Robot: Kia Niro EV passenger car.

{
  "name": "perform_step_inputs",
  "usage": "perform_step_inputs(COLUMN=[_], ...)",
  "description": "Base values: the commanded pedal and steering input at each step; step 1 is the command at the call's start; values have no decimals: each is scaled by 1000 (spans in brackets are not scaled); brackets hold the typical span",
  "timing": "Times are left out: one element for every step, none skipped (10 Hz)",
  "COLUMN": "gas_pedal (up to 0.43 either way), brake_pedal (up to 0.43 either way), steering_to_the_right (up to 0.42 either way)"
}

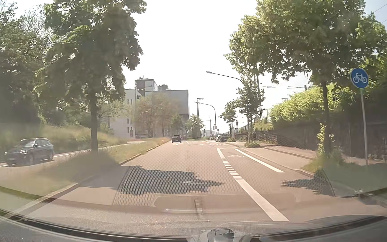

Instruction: Follow the waypoints while adhering to traffic rules and regulations

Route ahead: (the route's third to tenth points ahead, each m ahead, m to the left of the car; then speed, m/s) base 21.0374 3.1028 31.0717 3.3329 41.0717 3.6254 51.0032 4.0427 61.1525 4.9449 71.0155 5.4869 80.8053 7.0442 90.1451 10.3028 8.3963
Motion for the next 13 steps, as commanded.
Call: perform_step_inputs(gas_pedal=[228,228,220,209,209,209,209,197,189,177,169,138,138], brake_pedal=[0,0,0,0,0,0,0,0,0,0,0,0,0], steering_to_the_right=[0,0,0,0,1,1,1,1,1,1,1,0,0])
